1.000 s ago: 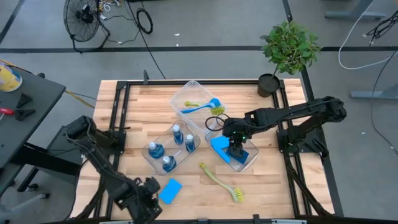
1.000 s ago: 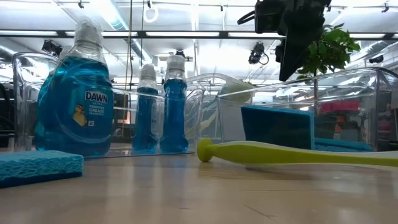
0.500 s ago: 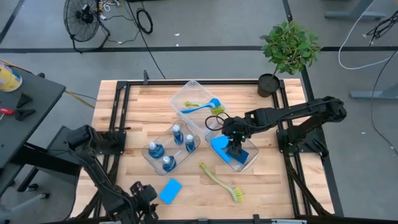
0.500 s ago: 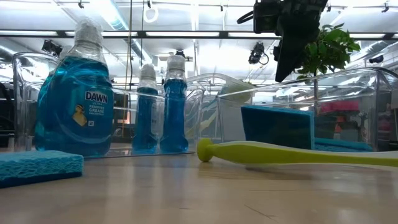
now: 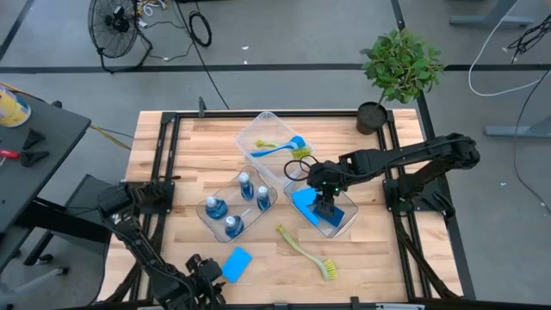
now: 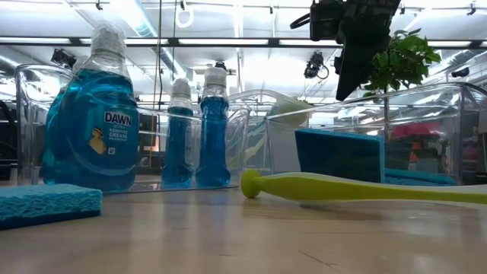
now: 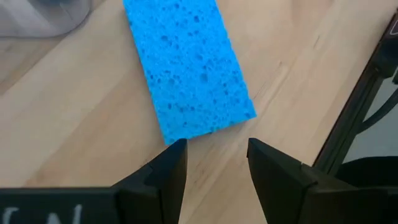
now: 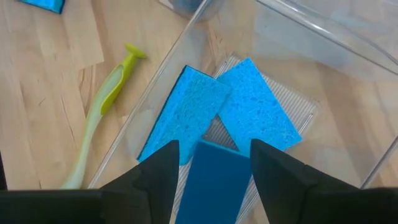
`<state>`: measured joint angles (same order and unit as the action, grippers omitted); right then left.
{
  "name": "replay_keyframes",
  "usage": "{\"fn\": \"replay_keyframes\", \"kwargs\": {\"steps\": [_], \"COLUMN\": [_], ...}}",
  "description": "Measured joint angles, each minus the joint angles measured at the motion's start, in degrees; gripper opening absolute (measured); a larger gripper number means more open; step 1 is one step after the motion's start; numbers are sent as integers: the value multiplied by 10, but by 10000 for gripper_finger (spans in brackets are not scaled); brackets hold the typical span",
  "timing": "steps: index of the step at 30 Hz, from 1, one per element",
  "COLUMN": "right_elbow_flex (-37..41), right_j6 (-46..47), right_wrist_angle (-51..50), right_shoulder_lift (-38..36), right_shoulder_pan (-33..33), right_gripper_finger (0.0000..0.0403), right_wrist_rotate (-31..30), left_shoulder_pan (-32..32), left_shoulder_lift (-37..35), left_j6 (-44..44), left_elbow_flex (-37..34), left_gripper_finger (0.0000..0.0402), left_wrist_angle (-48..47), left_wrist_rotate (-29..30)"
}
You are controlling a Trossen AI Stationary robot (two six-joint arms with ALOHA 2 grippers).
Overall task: Pick & Place Kitchen Sink Supplies
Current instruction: Put the blue sponge into the right transparent bin
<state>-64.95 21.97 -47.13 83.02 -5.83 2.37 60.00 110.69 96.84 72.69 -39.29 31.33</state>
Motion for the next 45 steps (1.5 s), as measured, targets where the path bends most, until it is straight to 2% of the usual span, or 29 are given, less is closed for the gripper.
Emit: {"fn": "replay_keyframes", "kwargs": {"steps": [12,20,24,34,40,45], "right_elbow_flex": [0,0,0,0,0,0], "right_j6": [-4,-4,-3,0,0,0], "right_wrist_angle": [12,13,13,13,13,12], "right_shoulder_lift": [0,0,0,0,0,0], "right_shoulder_pan": [0,0,0,0,0,0], "right_gripper_finger": [197,197,197,197,197,197], "right_wrist_rotate": [-4,-4,-4,-4,-4,-4], "left_shoulder_pan": [-8,-31,-43,-78,-82,-82], "left_shoulder_lift": [0,0,-1,-1,-1,-1], "left_j6": [-83,-302,-420,-601,-657,-664], "left_elbow_flex": [0,0,0,0,0,0], "left_gripper_finger": [174,174,174,172,156,145], "left_wrist_angle": [-33,18,12,3,4,5], "left_wrist_rotate": [-19,-60,-88,-114,-132,-157]}}
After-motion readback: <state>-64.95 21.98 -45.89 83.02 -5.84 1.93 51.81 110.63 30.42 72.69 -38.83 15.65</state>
